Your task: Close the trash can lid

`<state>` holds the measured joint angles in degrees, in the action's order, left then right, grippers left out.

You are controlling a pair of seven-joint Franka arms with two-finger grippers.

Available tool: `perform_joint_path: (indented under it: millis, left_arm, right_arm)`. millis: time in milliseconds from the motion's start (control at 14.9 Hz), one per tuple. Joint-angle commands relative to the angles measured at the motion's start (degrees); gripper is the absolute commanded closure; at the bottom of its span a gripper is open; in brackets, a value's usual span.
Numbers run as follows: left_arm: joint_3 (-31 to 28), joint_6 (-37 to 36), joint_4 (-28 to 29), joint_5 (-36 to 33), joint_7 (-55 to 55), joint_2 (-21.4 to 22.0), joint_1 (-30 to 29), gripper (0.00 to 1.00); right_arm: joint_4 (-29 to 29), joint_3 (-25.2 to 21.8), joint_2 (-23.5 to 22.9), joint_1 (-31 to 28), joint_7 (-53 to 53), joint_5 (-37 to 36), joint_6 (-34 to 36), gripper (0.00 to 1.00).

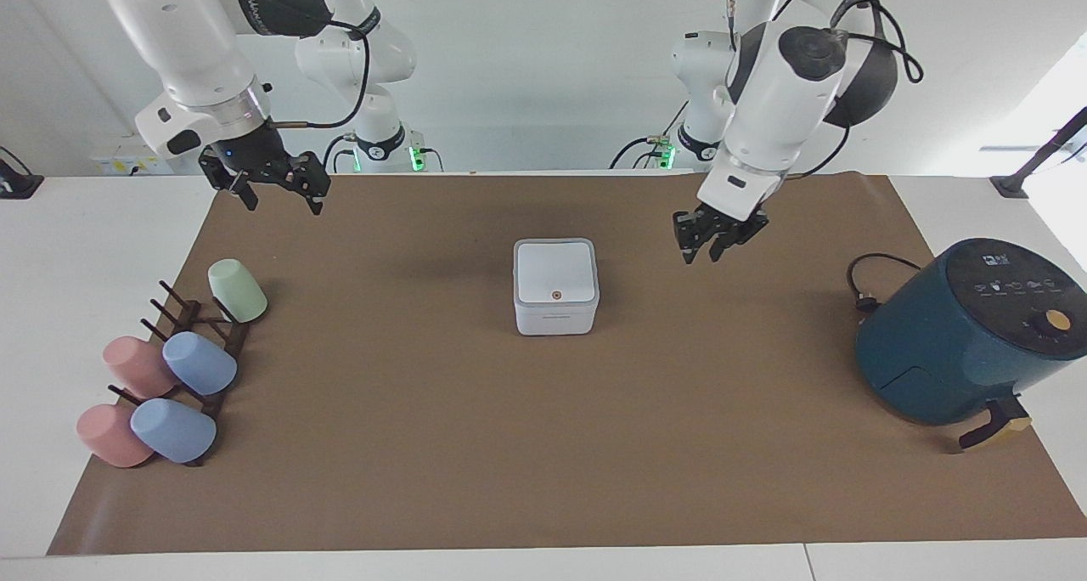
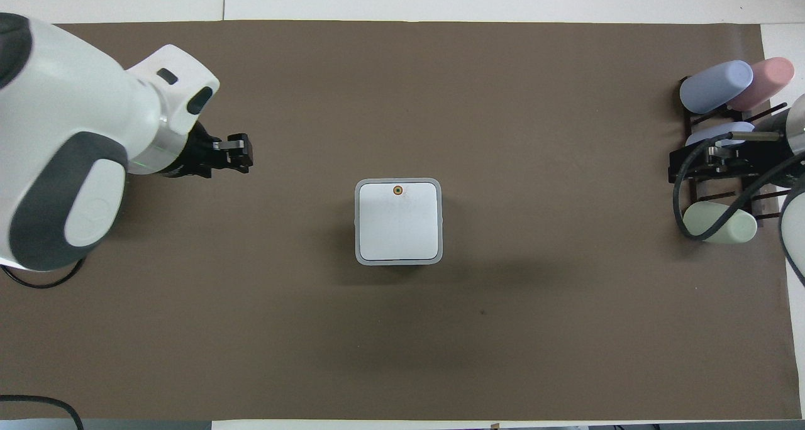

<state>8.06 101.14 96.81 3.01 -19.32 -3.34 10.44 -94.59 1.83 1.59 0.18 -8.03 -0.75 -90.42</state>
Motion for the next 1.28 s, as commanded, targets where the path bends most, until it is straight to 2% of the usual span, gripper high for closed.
perform_joint_path:
  millis: [0, 269, 606, 875, 1212]
  left_arm:
    - [0.6, -5.0, 0.3, 0.2, 9.4, 3.0, -6.3, 0.00]
    - [0.6, -11.8, -0.7, 0.1, 17.8, 6.4, -11.7, 0.00]
    - [-2.2, -21.9, -4.7, -1.4, 20.2, 6.9, -11.9, 0.00]
    - [-4.5, -19.8, -2.2, -1.7, 21.6, 9.6, -10.1, 0.00]
    - [-3.8, -17.5, -2.6, -1.6, 21.2, 8.6, -10.6, 0.00]
  right_arm:
    - [-0.5, 0.4, 0.3, -0.7, 0.8, 0.3, -0.5, 0.00]
    - [-0.5, 0.4, 0.4, -0.7, 0.7, 0.3, -0.5, 0.00]
    - [-0.5, 0.4, 0.3, -0.7, 0.8, 0.3, -0.5, 0.00]
    - [-0.5, 0.4, 0.3, -0.7, 0.8, 0.3, -0.5, 0.00]
    - [-0.5, 0.4, 0.3, -0.7, 0.8, 0.3, -0.5, 0.00]
